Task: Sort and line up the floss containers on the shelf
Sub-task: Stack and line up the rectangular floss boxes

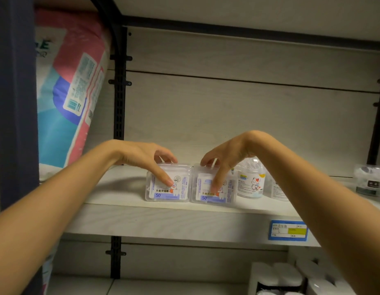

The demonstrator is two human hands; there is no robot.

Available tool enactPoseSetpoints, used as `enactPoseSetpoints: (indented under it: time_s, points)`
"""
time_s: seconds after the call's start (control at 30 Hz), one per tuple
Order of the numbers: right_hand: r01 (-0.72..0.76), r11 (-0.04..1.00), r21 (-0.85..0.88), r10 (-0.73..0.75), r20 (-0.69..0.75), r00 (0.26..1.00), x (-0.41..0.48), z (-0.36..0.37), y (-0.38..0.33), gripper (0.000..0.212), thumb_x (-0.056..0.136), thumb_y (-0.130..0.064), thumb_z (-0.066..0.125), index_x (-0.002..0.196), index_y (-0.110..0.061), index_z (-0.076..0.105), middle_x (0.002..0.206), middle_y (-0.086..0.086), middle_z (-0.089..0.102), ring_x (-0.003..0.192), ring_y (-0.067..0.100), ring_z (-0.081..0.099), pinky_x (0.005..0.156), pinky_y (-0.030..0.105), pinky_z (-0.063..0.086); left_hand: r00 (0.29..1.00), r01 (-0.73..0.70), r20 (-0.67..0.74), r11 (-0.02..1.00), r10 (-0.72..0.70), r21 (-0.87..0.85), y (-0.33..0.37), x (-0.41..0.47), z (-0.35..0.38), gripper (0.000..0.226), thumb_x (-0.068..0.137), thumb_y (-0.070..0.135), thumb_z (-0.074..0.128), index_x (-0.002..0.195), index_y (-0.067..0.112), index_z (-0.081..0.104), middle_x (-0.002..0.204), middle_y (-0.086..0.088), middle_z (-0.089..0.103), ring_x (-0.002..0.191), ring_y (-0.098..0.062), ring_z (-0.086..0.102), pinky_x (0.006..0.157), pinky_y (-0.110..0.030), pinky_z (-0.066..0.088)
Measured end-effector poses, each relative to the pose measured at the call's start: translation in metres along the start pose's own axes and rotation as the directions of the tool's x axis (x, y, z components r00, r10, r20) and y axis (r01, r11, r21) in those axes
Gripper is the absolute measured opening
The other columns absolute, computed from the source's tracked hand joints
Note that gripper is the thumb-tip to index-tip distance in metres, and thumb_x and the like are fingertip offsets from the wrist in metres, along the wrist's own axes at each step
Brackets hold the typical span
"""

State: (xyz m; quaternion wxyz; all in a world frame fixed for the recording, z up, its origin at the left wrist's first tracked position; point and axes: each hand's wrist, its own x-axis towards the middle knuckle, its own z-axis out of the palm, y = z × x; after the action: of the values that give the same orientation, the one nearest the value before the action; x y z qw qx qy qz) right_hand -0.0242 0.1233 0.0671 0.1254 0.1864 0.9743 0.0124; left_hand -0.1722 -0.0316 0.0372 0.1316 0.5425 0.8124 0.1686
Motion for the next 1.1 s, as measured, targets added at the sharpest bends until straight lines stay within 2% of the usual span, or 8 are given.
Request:
enactPoseSetpoints:
  time_s: [0.27, 0.43, 0.53, 0.63, 0.8, 0.9, 0.97, 1.1]
  points:
    - [0.058, 0.997, 0.048, -0.06, 0.049, 0.997, -0.015, -0.002, 0.0, 0.074, 0.074, -0.035, 0.073, 0.138, -0.022, 0.039, 0.134, -0.005, 0.051, 0.122, 0.014, 0.048, 0.106, 0.032, 0.033, 0.996, -0.063, 0.059, 0.998, 0.064, -0.005, 0.003, -0.013, 0.0, 0.065, 0.06, 0.037, 0.08, 0.118, 0.036, 0.052, 0.12, 0.015, 0.056, 0.111, -0.001, 0.053, 0.085, -0.015, 0.045]
    - [0.042, 0.999, 0.015, -0.044, 0.172, 0.984, -0.011, 0.007, -0.006, 0.053, 0.081, -0.03, 0.067, 0.13, -0.017, 0.049, 0.126, 0.005, 0.061, 0.112, 0.021, 0.061, 0.073, 0.016, 0.047, 0.996, -0.057, 0.067, 0.998, 0.057, 0.004, 0.007, -0.016, 0.001, 0.064, 0.065, 0.037, 0.077, 0.122, 0.034, 0.049, 0.123, 0.016, 0.054, 0.116, 0.0, 0.049, 0.088, -0.013, 0.04]
    - [0.054, 0.998, 0.04, -0.059, 0.135, 0.989, -0.014, 0.01, -0.003, 0.055, 0.08, -0.038, 0.066, 0.13, -0.021, 0.048, 0.127, 0.002, 0.06, 0.114, 0.022, 0.059, 0.082, 0.021, 0.047, 0.995, -0.057, 0.079, 0.998, 0.055, 0.017, 0.006, -0.017, 0.004, 0.069, 0.064, 0.041, 0.075, 0.125, 0.033, 0.046, 0.126, 0.018, 0.05, 0.118, 0.003, 0.044, 0.084, -0.01, 0.037]
    - [0.051, 0.997, 0.056, -0.054, 0.037, 0.998, -0.018, 0.012, 0.004, 0.069, 0.07, -0.049, 0.072, 0.13, -0.032, 0.044, 0.13, -0.007, 0.053, 0.12, 0.02, 0.051, 0.102, 0.039, 0.042, 0.995, -0.068, 0.08, 0.997, 0.065, 0.033, 0.002, -0.019, 0.005, 0.084, 0.052, 0.059, 0.078, 0.125, 0.038, 0.044, 0.126, 0.023, 0.047, 0.115, 0.01, 0.041, 0.08, -0.009, 0.034]
    - [0.085, 0.995, 0.057, -0.085, 0.012, 0.996, -0.025, 0.013, 0.006, 0.06, 0.073, -0.054, 0.066, 0.125, -0.027, 0.053, 0.12, -0.011, 0.06, 0.114, 0.013, 0.056, 0.104, 0.039, 0.041, 0.994, -0.079, 0.08, 0.997, 0.077, 0.026, 0.002, -0.02, 0.004, 0.1, 0.03, 0.079, 0.069, 0.121, 0.046, 0.042, 0.118, 0.035, 0.043, 0.111, 0.016, 0.038, 0.079, -0.008, 0.032]
    - [0.088, 0.97, 0.226, -0.092, 0.009, 0.996, -0.024, 0.008, 0.006, 0.056, 0.083, -0.059, 0.047, 0.123, -0.022, 0.058, 0.119, -0.008, 0.061, 0.113, 0.011, 0.055, 0.095, 0.022, 0.041, 0.997, -0.065, 0.052, 0.997, 0.063, 0.03, 0.008, -0.02, 0.003, 0.098, 0.041, 0.081, 0.062, 0.128, 0.04, 0.043, 0.122, 0.03, 0.045, 0.118, 0.006, 0.041, 0.09, -0.011, 0.032]
    - [0.098, 0.926, 0.364, -0.069, -0.091, 0.993, -0.014, 0.003, 0.008, 0.053, 0.093, -0.049, 0.036, 0.126, -0.012, 0.057, 0.126, -0.002, 0.058, 0.117, 0.015, 0.054, 0.098, 0.023, 0.042, 0.998, -0.055, -0.016, 0.998, 0.055, 0.008, 0.016, -0.017, 0.001, 0.08, 0.058, 0.08, 0.052, 0.126, 0.038, 0.048, 0.126, 0.024, 0.048, 0.121, 0.001, 0.042, 0.103, -0.021, 0.028]
    - [0.039, 0.987, 0.158, -0.026, -0.079, 0.996, 0.017, -0.001, 0.01, 0.035, 0.096, -0.018, 0.045, 0.129, -0.012, 0.055, 0.131, 0.003, 0.057, 0.116, 0.016, 0.056, 0.097, 0.024, 0.042, 0.987, -0.097, -0.128, 0.995, 0.097, 0.001, 0.033, 0.0, 0.001, 0.05, 0.091, 0.057, 0.031, 0.12, 0.026, 0.057, 0.116, 0.015, 0.059, 0.113, -0.003, 0.052, 0.104, -0.028, 0.033]
